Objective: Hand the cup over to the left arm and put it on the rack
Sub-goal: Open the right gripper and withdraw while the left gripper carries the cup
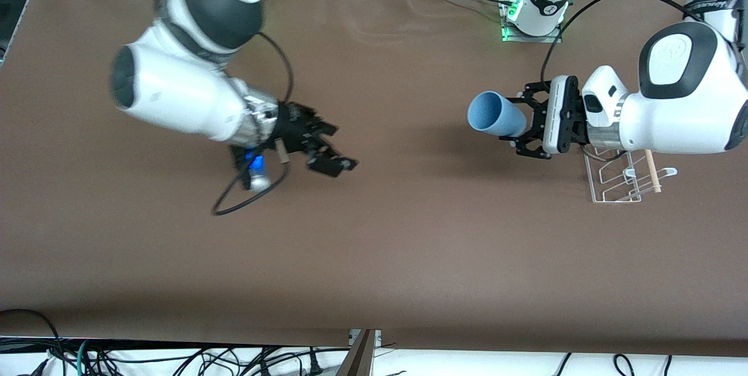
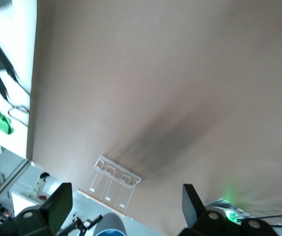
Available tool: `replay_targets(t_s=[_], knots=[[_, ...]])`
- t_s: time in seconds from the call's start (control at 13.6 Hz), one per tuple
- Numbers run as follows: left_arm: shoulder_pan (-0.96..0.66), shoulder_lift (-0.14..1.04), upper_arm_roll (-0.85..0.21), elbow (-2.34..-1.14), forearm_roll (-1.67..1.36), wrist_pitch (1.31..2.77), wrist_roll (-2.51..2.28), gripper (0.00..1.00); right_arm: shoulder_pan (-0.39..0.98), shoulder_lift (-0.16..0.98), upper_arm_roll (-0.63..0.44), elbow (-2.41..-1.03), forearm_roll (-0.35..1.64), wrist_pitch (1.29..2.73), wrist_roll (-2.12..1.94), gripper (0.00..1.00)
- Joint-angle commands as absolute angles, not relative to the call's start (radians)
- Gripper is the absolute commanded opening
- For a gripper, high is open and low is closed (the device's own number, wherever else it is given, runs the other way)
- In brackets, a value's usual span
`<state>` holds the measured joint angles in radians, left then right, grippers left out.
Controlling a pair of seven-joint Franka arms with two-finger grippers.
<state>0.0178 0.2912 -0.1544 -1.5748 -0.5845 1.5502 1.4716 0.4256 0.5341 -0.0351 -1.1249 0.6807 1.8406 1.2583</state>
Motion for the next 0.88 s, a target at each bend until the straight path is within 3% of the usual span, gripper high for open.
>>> replay_targets(t_s=[0.0, 0.29, 0.59, 0.81], knots=[[0.018, 0.291, -0.156, -1.522, -0.407, 1.514, 1.392, 0.15, 0.298, 0.506, -0.017, -1.129, 0.687, 1.767, 1.21, 0.99], [0.021, 0.291, -0.155, -1.485, -0.11, 1.486, 1.3, 0.11, 0.186, 0.497, -0.021, -1.129, 0.678, 1.681, 1.096, 0.99], [0.005, 0.301, -0.164, -1.479, 0.217, 1.464, 1.217, 0.11, 0.104, 0.472, -0.067, -1.129, 0.672, 1.426, 0.832, 0.99], [-0.04, 0.337, -0.17, -1.488, 0.461, 1.421, 1.1, 0.12, 0.081, 0.437, -0.129, -1.141, 0.658, 1.388, 0.752, 0.99]])
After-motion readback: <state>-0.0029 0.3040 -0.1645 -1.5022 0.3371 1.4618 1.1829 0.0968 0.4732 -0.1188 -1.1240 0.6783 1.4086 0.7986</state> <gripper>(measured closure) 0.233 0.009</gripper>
